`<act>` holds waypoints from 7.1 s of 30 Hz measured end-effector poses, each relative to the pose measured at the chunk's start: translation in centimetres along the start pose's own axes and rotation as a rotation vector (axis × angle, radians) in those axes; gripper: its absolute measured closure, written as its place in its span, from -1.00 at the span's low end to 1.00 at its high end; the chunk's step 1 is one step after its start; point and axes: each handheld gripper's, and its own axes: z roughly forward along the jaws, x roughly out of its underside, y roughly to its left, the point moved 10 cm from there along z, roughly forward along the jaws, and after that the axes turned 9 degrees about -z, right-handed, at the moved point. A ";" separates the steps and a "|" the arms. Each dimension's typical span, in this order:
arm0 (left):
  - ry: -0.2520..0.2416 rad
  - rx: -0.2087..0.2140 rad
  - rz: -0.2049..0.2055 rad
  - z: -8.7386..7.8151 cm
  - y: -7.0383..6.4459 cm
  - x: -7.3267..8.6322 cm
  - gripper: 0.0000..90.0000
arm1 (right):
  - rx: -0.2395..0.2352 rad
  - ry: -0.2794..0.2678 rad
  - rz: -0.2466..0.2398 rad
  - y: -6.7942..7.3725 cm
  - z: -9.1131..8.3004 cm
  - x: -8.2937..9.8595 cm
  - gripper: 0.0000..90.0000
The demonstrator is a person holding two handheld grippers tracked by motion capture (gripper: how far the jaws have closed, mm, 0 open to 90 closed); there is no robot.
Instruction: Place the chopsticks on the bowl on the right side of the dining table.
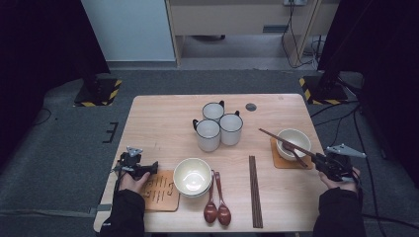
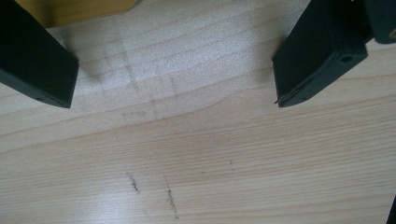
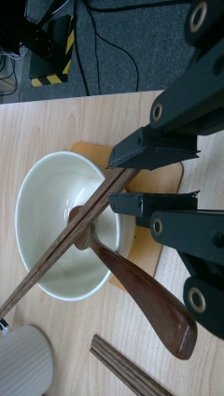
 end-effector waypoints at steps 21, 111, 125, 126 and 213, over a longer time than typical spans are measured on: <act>0.000 0.000 0.000 0.0 0.0 0.0 -1.00 | 0.008 0.039 0.007 -0.6 1.2 0.7 0.66; 0.000 -0.001 0.001 0.0 0.0 0.0 -1.00 | -0.067 -0.078 -0.043 1.3 4.8 -7.1 -0.08; 0.000 -0.001 0.001 0.0 0.0 0.0 -1.00 | -0.039 -0.046 -0.027 1.2 7.0 -7.1 -0.16; 0.000 -0.001 0.001 0.0 0.0 0.0 -1.00 | -0.039 -0.046 -0.027 1.2 7.0 -7.1 -0.16; 0.000 -0.001 0.001 0.0 0.0 0.0 -1.00 | 0.076 0.031 -0.014 -2.1 2.0 -1.1 0.66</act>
